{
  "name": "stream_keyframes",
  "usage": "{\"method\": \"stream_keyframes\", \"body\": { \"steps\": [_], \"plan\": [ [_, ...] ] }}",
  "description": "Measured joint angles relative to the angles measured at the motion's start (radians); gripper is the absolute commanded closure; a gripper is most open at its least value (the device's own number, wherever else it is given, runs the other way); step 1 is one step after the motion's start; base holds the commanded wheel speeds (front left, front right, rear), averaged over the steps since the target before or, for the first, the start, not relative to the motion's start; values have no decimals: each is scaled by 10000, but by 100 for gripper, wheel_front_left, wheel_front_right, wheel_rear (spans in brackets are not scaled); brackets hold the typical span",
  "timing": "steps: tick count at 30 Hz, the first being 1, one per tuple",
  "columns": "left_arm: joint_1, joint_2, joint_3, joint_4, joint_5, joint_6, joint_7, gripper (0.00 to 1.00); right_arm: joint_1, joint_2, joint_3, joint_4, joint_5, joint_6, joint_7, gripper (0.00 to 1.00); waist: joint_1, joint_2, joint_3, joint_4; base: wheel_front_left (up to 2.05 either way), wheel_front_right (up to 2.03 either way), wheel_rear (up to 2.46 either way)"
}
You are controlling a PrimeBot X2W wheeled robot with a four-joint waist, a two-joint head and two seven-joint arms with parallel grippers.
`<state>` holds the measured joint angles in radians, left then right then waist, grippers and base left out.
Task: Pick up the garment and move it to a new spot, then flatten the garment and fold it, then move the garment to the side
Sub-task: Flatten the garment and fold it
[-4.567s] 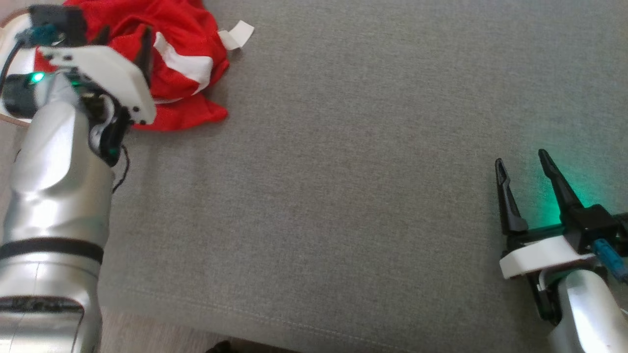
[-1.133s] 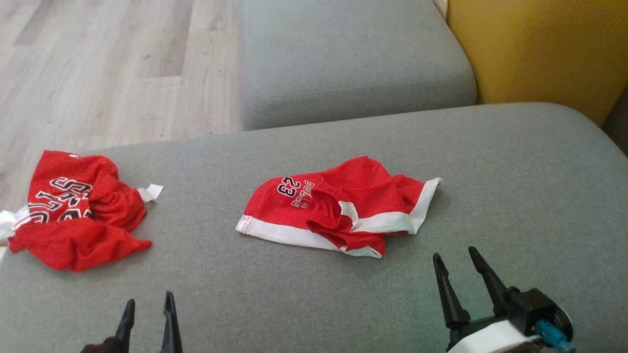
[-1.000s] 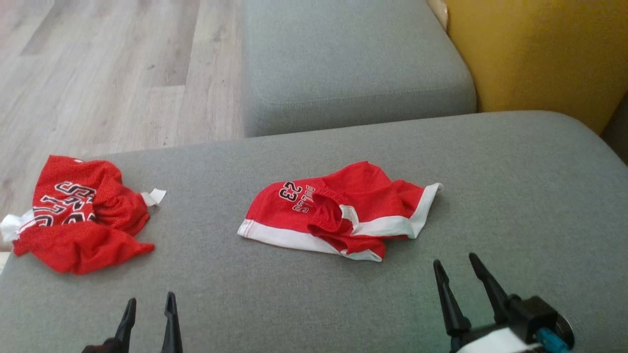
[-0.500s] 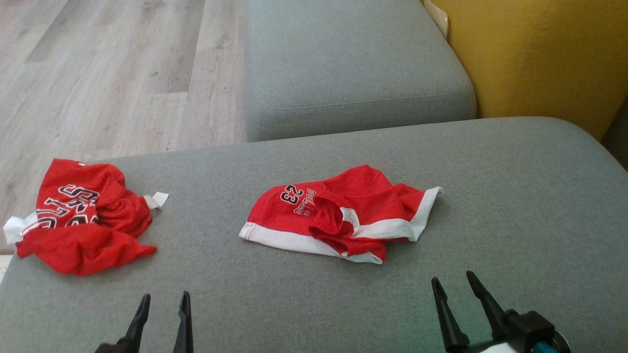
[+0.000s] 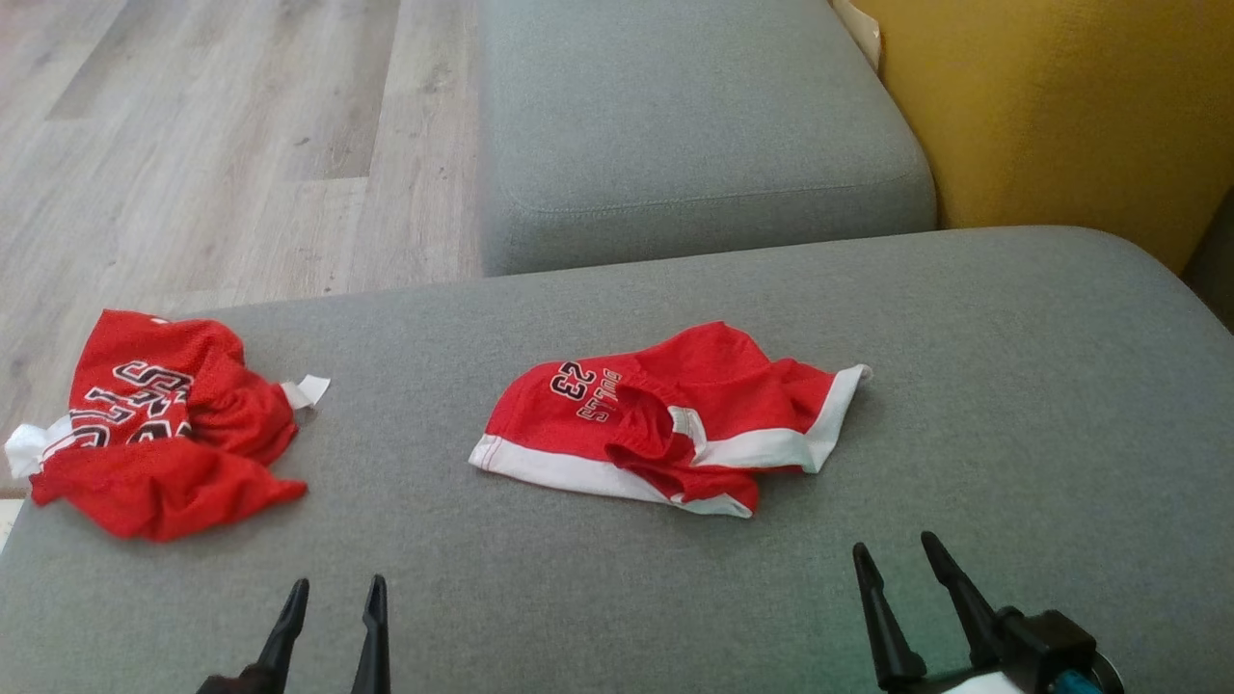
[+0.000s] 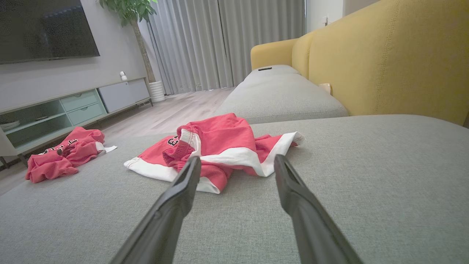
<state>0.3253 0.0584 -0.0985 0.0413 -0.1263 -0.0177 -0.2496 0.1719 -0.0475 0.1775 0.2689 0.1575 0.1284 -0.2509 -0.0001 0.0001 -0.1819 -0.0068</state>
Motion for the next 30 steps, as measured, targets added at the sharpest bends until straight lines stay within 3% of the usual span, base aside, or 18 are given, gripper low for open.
{"method": "stream_keyframes", "body": {
  "steps": [20,25,30],
  "plan": [
    [-81,0,-276,163,301,0,0,0,-21,0,-19,-115,174,0,0,0,0,0,297,90,0,0,0],
    [-542,0,-744,280,301,-29,0,0,-139,0,-13,-178,171,0,0,0,0,0,504,86,0,0,0],
    [-1608,-2,-1818,851,65,-366,2,0,-394,2,-63,-318,94,0,0,0,0,0,931,74,0,0,0]
  ]
}}
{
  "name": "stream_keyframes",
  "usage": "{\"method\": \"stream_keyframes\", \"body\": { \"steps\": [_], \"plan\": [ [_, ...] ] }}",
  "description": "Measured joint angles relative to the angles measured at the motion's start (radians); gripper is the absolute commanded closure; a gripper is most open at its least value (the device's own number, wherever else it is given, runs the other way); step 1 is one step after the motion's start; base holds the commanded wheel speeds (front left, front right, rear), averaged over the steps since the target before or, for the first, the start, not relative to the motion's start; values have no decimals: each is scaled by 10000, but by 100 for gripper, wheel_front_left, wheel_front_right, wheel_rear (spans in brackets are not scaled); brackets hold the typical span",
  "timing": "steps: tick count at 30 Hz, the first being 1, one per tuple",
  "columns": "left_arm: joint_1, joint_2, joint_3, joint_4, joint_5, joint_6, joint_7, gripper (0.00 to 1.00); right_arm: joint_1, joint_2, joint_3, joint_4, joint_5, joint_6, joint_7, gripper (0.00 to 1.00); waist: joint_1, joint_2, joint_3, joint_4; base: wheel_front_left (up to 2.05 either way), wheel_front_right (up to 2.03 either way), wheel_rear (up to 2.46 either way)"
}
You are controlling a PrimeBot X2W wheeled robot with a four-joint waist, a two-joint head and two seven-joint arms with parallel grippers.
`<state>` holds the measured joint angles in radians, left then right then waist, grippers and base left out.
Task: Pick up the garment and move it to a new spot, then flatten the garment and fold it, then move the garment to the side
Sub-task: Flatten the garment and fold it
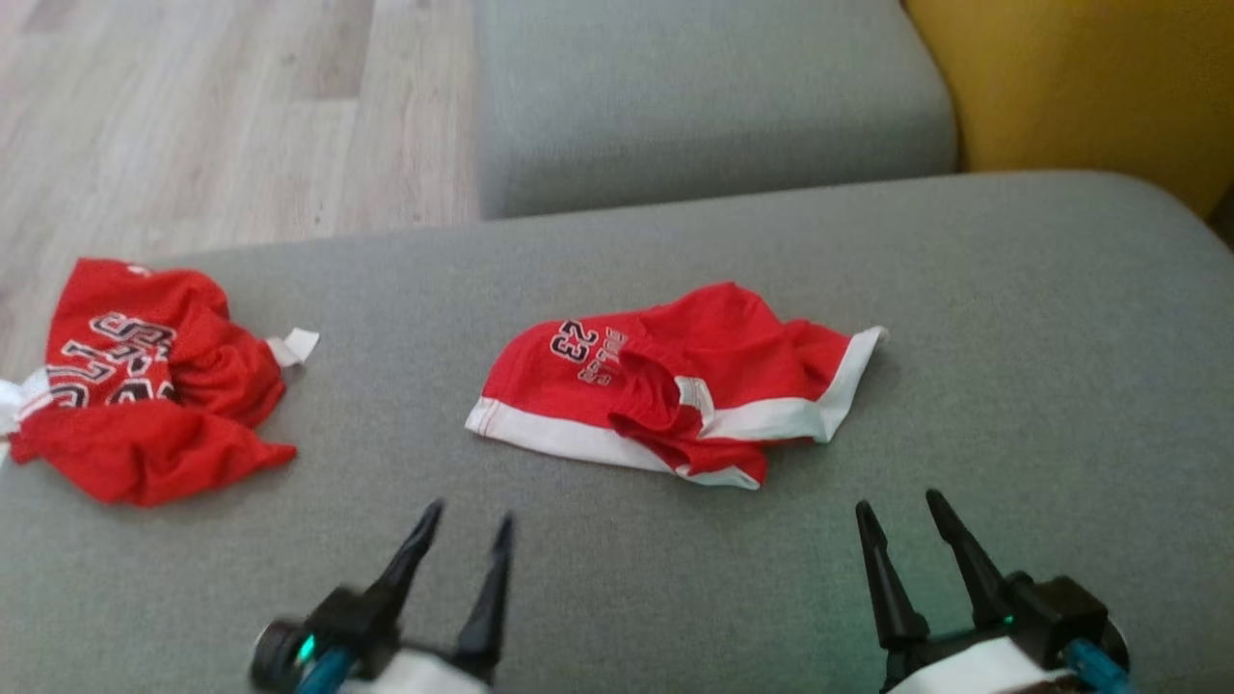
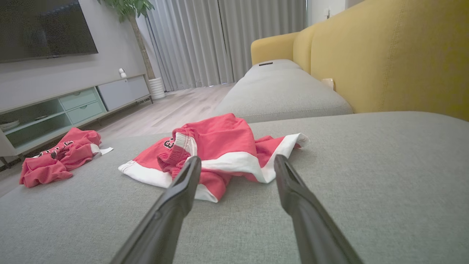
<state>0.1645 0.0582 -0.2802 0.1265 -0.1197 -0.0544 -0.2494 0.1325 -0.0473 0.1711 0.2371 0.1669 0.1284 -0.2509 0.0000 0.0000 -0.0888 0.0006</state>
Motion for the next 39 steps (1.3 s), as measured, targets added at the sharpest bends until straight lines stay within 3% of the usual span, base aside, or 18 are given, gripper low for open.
{"method": "stream_keyframes", "body": {
  "steps": [5,13,22,33,34,35,36,37,39],
  "plan": [
    [-1625,-23,-1045,769,-428,-238,-2,0,-255,0,25,-136,-119,0,0,0,0,0,574,-88,0,0,0],
    [-4154,-54,-2794,2892,-2610,-443,-27,0,-694,0,128,-176,-368,0,0,0,0,0,1450,-484,0,0,0],
    [-6259,-102,-4144,4424,-4151,-322,207,0,-1155,-2,79,-192,-453,0,0,0,0,0,2149,-1029,0,0,0],
    [-7266,-119,-4807,5616,-5448,48,380,0,-1445,-2,48,-303,-418,0,0,0,1,0,2496,-1476,0,0,0],
    [-7362,-125,-4846,5705,-5486,102,385,6,-1493,-2,48,-336,-408,0,-2,0,0,0,2538,-1492,0,0,0],
    [-7450,-125,-4872,5795,-5553,102,424,40,-1519,-2,48,-351,-407,0,0,0,1,0,2579,-1507,0,0,0],
    [-7501,-125,-4884,5848,-5643,100,422,65,-1530,-2,40,-351,-407,0,0,0,1,0,2618,-1515,0,0,0],
    [-7541,-127,-4911,5914,-5706,100,420,100,-1533,-2,25,-353,-405,0,-2,0,1,0,2653,-1517,0,0,0],
    [-7612,-130,-5001,6080,-5835,86,426,100,-1535,-2,-29,-359,-349,0,-2,0,0,0,2688,-1494,0,0,0]
  ]
}}
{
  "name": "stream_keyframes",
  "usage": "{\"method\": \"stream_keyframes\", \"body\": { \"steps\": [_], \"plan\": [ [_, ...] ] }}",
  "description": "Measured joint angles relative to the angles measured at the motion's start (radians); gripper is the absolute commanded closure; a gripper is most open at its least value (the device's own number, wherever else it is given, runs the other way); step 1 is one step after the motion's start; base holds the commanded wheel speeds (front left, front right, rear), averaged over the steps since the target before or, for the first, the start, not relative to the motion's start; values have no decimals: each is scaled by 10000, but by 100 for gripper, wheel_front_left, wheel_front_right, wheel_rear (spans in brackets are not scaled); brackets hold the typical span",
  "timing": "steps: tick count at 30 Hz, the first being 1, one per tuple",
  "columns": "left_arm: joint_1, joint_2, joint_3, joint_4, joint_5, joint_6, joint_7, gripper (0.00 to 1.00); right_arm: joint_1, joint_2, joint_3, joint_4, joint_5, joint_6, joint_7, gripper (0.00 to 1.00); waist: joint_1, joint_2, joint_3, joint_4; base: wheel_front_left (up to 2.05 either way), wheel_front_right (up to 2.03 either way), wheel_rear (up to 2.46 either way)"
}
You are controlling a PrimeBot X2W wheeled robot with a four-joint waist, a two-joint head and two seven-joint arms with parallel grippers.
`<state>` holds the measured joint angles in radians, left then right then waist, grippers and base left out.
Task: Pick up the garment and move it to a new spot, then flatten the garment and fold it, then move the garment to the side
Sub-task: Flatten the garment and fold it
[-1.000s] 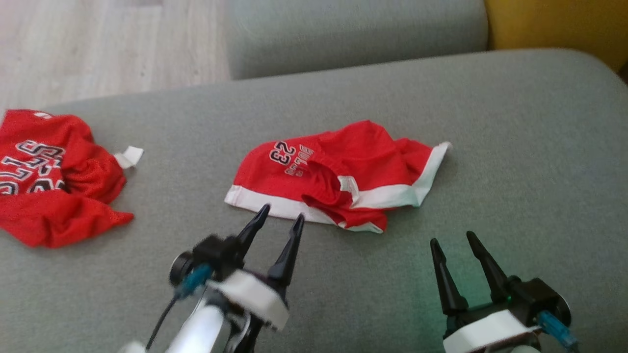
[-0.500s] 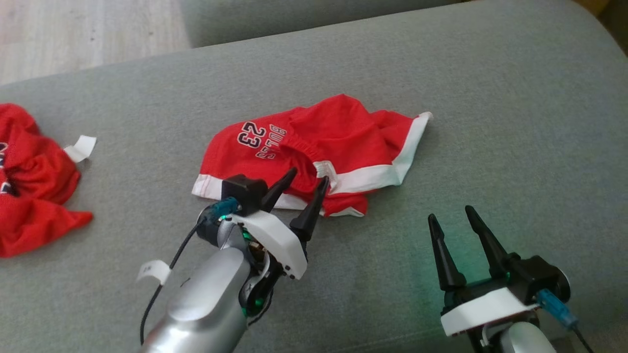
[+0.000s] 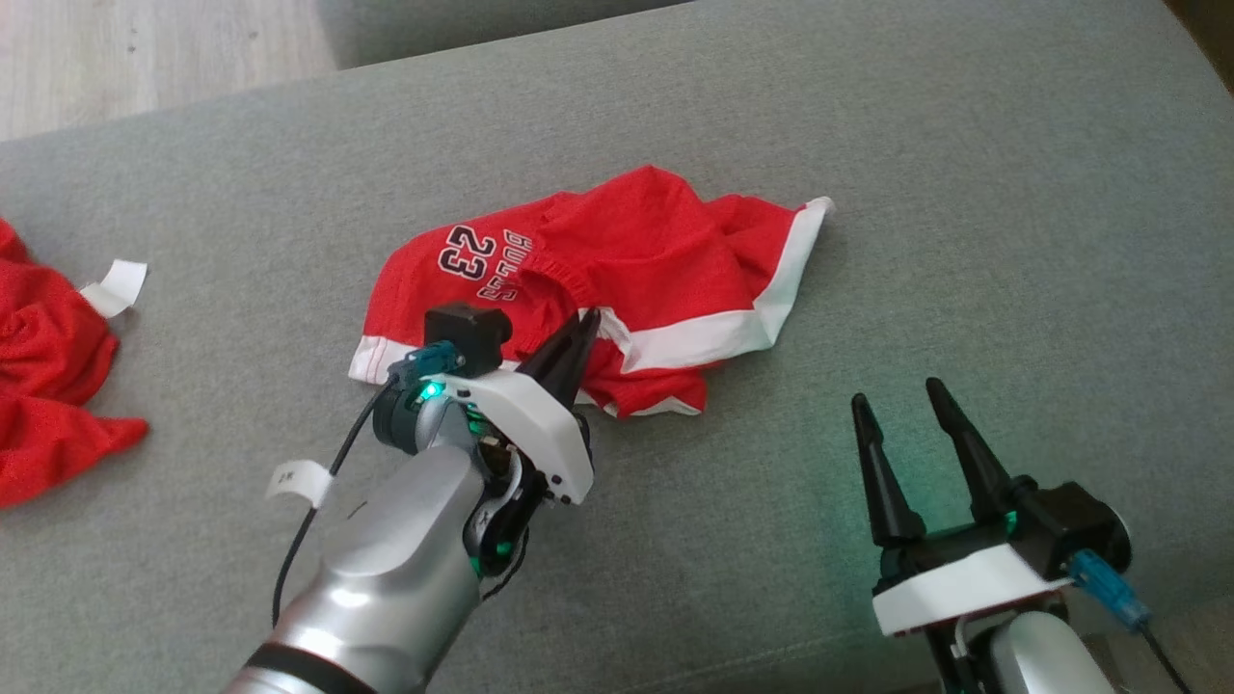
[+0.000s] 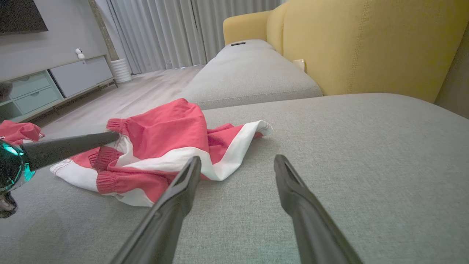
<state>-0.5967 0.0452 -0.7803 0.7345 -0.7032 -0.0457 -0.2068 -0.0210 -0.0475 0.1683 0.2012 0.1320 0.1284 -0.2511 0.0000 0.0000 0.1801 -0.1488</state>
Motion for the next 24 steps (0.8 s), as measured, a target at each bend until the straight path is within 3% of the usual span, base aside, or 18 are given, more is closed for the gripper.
{"method": "stream_keyframes", "body": {
  "steps": [8,12,18,24],
  "plan": [
    [40,8,-226,136,-497,-226,178,100,-9,0,-180,-92,0,0,0,0,0,0,-99,409,0,0,0],
    [403,224,-153,-176,-493,-71,-17,100,-17,0,-188,-71,4,0,2,0,0,0,-207,657,0,0,0],
    [1784,1517,73,-905,-447,571,-238,100,-244,-2,-541,232,86,0,0,0,0,0,-375,1338,0,0,0],
    [2548,2278,405,-1818,-447,1062,-326,100,-534,-46,-677,1012,163,0,0,0,0,0,-506,2002,0,0,0]
  ]
}}
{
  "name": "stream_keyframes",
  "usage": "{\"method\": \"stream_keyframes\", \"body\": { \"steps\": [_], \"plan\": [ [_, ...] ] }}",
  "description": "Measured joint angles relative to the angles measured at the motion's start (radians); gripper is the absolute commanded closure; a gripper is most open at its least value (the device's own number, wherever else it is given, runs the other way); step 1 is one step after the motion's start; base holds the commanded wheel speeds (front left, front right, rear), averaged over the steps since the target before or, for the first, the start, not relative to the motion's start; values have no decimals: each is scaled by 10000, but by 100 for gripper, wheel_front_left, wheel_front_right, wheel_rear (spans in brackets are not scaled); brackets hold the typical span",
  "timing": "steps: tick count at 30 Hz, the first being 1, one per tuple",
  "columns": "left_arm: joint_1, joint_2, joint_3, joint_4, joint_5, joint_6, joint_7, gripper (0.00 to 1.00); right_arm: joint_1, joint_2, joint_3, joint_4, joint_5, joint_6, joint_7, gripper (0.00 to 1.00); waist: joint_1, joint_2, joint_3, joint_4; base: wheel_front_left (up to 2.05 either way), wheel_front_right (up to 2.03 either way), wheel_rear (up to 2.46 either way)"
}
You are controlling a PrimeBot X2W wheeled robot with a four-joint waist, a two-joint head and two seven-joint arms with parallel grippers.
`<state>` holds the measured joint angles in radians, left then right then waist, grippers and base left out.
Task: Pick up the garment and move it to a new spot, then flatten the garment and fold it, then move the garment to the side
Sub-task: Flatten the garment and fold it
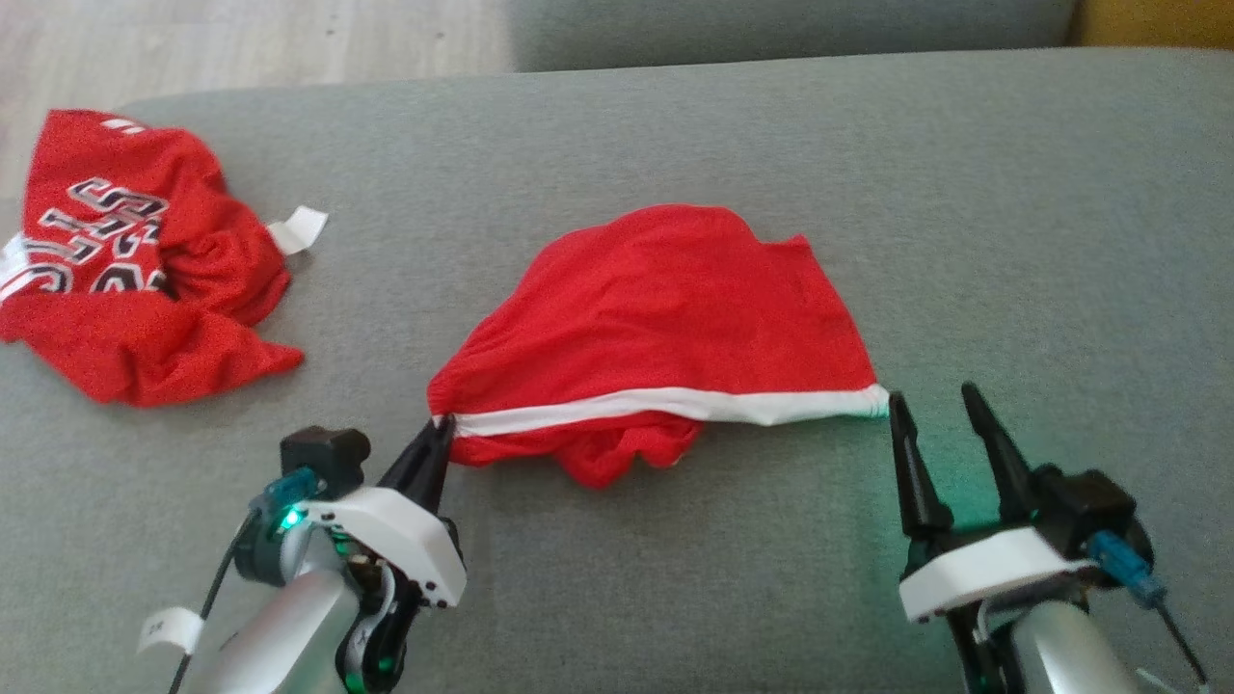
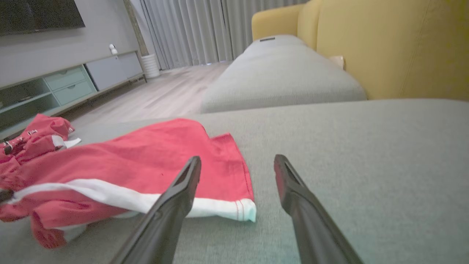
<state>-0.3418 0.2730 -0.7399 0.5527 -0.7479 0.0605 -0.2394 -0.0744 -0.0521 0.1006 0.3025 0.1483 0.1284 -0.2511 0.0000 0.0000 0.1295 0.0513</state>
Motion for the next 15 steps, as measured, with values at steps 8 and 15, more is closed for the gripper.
{"method": "stream_keyframes", "body": {
  "steps": [8,15],
  "plan": [
    [320,326,215,-849,96,520,-13,100,-19,-73,259,1540,686,0,2,0,0,0,-11,501,0,0,0],
    [423,374,107,-1131,301,683,-12,100,-719,-67,272,2627,719,0,2,0,0,0,184,690,0,0,0]
  ]
}}
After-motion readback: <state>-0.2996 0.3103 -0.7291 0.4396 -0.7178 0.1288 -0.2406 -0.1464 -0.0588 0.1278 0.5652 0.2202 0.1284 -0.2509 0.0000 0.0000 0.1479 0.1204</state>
